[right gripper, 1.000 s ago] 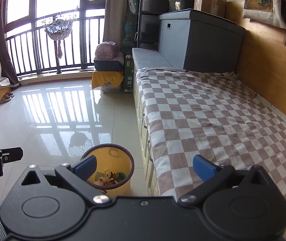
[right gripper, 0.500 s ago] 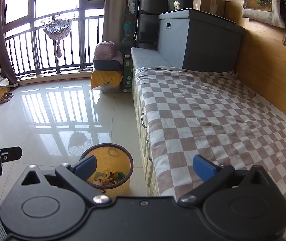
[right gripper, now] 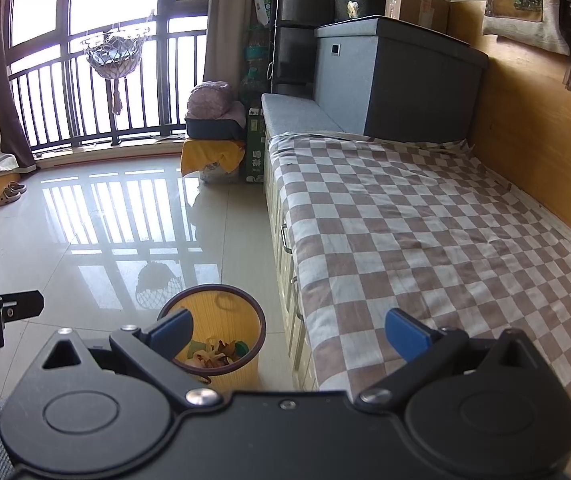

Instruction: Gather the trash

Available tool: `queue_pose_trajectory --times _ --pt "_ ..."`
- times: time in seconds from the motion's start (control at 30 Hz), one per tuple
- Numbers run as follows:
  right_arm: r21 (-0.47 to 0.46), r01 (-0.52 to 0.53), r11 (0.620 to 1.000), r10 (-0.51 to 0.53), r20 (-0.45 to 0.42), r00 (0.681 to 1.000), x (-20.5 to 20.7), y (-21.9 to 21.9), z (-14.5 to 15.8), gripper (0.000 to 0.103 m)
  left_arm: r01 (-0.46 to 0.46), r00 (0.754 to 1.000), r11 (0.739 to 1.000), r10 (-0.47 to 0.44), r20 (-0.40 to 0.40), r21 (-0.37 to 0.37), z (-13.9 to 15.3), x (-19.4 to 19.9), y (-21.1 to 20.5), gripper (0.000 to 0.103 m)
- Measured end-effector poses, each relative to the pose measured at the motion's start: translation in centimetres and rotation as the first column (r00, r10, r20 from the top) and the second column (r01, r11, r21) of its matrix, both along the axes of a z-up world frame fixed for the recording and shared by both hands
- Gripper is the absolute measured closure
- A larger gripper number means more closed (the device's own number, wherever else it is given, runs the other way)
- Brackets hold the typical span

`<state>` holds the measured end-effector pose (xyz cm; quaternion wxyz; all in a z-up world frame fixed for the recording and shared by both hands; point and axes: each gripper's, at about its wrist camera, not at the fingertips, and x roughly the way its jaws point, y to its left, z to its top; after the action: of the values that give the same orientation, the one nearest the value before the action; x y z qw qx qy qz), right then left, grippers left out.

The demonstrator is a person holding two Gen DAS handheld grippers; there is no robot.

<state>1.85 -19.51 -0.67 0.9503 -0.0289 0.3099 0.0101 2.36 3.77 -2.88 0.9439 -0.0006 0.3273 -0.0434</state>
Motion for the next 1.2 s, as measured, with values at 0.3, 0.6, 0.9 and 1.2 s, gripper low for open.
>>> queue_pose_trajectory --times 0.3,0.6,0.9,1.2 --pt "0.001 -0.001 1.000 0.001 -0.001 1.000 -0.04 -0.08 -0.14 0.000 0.000 1.000 1.000 0.000 0.000 -0.001 -0.04 -0.03 0.04 0.000" --pt "0.000 0.000 1.000 0.000 -0.001 1.000 -0.05 -0.03 -0.08 0.000 0.000 1.000 1.000 0.000 0.000 0.000 -0.03 -0.05 0.02 0.000" --pt "0.000 0.000 1.000 0.000 0.000 1.000 -0.06 0.02 -0.05 0.000 -0.002 1.000 1.000 0.002 0.000 0.001 -0.01 -0.07 0.08 0.000" --pt "0.000 0.001 1.000 -0.001 -0.001 1.000 -0.07 -0.02 -0.13 0.000 -0.004 1.000 1.000 0.004 0.000 0.004 -0.11 -0.11 0.32 0.000"
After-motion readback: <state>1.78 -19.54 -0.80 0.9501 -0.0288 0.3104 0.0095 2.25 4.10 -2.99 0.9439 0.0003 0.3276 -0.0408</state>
